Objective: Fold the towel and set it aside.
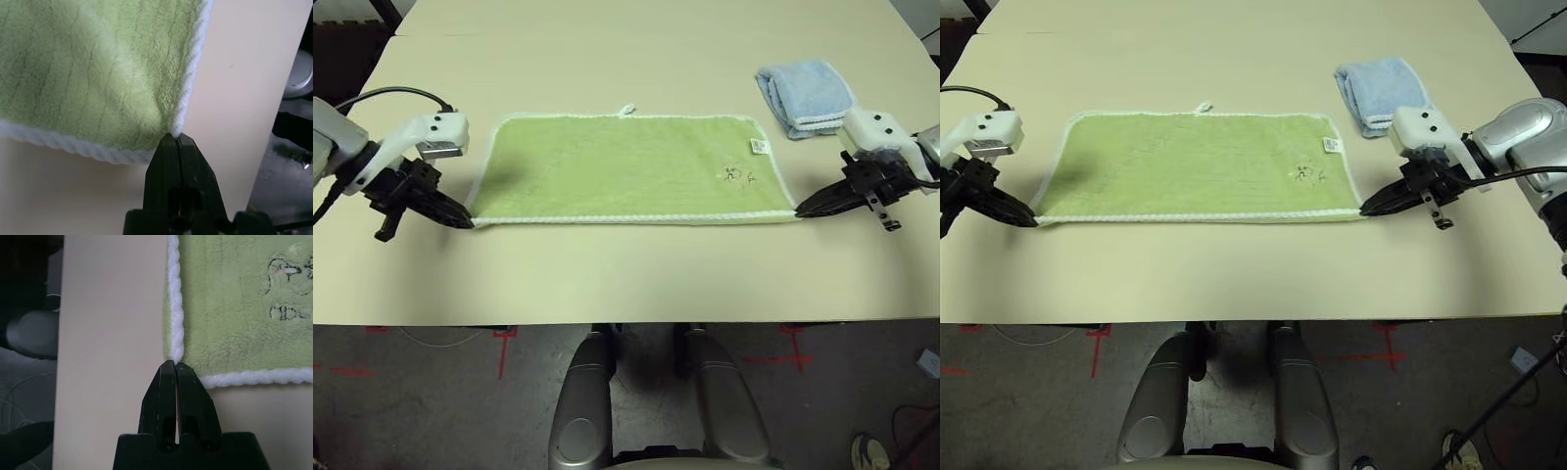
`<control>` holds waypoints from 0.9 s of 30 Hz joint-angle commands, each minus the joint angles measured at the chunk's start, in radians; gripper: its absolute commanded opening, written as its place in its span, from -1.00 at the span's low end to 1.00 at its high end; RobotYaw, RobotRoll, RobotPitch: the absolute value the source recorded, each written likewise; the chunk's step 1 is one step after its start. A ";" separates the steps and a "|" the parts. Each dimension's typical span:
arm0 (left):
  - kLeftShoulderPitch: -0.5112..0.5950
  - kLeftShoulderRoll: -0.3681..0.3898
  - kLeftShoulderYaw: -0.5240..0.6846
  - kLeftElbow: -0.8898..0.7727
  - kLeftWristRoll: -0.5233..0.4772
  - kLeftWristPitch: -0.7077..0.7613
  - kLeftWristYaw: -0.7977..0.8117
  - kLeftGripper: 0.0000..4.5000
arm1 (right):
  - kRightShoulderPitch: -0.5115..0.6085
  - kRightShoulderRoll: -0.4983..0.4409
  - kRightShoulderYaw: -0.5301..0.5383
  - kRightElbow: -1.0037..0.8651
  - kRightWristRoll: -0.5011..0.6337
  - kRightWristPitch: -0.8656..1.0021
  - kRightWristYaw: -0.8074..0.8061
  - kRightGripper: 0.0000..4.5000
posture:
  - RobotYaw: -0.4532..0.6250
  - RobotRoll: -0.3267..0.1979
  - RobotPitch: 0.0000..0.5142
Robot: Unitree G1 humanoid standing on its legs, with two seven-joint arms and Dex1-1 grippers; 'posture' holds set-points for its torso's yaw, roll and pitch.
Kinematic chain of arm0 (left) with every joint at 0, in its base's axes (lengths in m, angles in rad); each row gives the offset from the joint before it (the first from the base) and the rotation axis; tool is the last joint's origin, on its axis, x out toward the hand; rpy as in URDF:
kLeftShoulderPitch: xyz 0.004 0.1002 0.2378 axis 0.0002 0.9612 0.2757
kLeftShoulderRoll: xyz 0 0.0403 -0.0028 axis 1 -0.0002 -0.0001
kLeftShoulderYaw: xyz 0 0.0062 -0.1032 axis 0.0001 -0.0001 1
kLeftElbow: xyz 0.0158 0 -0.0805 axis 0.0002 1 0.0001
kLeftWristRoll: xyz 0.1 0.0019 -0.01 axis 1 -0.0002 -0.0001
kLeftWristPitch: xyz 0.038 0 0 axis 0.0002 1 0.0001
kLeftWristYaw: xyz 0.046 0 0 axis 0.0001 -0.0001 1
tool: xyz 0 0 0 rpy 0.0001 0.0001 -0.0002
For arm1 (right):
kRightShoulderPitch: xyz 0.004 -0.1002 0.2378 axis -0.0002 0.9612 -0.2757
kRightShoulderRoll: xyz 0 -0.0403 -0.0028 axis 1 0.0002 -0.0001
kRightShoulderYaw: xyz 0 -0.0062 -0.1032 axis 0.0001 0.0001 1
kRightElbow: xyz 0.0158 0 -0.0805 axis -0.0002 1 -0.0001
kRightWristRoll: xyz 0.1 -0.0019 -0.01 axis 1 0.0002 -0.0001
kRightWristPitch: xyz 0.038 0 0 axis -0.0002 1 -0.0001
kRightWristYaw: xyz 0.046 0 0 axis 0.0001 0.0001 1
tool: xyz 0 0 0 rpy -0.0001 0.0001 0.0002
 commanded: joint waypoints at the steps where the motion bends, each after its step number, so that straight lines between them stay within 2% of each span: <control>1: -0.017 0.034 -0.055 -0.032 -0.034 0.011 -0.007 -0.99 | 0.005 -0.042 0.049 -0.038 0.026 0.019 0.005 -1.00 | -0.08 0.25 0.23; 8: -0.057 0.063 -0.114 -0.080 -0.055 0.042 -0.007 -0.99 | -0.004 -0.080 0.106 -0.044 -0.001 -0.001 0.005 -1.00 | -0.08 0.25 0.23; 18: -0.086 0.102 -0.161 -0.148 -0.078 0.073 -0.007 -0.99 | -0.037 -0.063 0.146 0.020 -0.034 -0.037 0.005 -1.00 | -0.07 0.25 0.24; 21: -0.090 0.092 -0.161 -0.155 -0.088 0.087 -0.007 -0.99 | -0.053 -0.054 0.159 0.045 -0.048 -0.052 0.005 -1.00 | -0.08 0.25 0.24; 27: -0.123 0.020 -0.143 -0.078 -0.078 0.087 -0.007 -0.99 | -0.091 -0.008 0.137 0.163 -0.099 -0.101 0.005 -1.00 | -0.08 0.25 0.24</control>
